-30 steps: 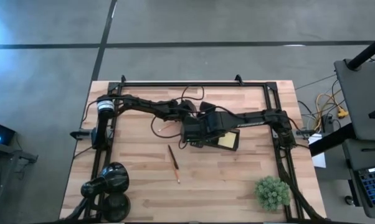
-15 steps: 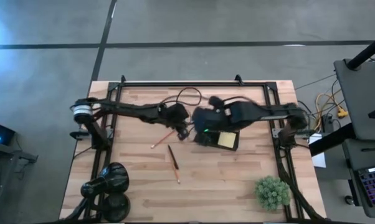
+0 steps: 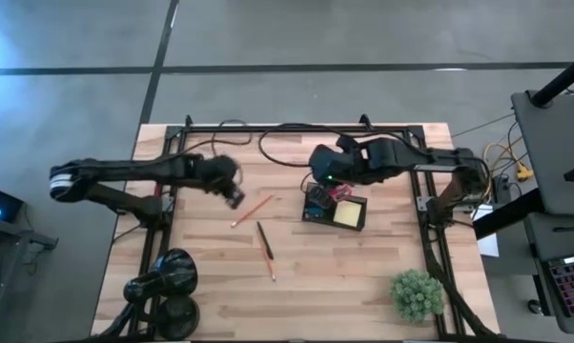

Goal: Pick and place office supplies into organizer
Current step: Put the top pencil into the desk organizer

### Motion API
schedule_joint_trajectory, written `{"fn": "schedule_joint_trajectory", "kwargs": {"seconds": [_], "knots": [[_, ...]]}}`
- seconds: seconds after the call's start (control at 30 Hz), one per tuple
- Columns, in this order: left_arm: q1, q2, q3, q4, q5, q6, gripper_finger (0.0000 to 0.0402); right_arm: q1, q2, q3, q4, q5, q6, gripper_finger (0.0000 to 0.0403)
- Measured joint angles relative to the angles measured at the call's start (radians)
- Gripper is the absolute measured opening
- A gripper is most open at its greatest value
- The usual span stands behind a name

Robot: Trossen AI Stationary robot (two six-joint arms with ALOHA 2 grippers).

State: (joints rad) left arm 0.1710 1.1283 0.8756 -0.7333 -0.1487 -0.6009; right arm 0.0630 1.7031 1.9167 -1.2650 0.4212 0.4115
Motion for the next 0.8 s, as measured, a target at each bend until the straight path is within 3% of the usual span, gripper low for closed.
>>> {"fn": "schedule_joint_trajectory", "kwargs": {"seconds": [0.13,0.4,0.6,0.8], "knots": [[-0.017,0.008,-0.069,-0.213,0.011,-0.117,0.0000,-0.004,-0.001,-0.066,0.025,-0.003,0.007,0.0073],[-0.026,0.214,-0.216,-0.076,0.015,-0.241,0.0000,-0.003,0.000,-0.152,0.133,-0.011,-0.012,0.0070],[-0.059,0.377,-0.192,-0.053,0.035,-0.257,0.0000,-0.002,-0.005,-0.158,0.131,-0.012,-0.018,0.0069],[-0.132,0.411,-0.119,-0.060,0.020,-0.261,0.0000,-0.002,-0.013,-0.158,0.120,-0.011,-0.019,0.0075]]}}
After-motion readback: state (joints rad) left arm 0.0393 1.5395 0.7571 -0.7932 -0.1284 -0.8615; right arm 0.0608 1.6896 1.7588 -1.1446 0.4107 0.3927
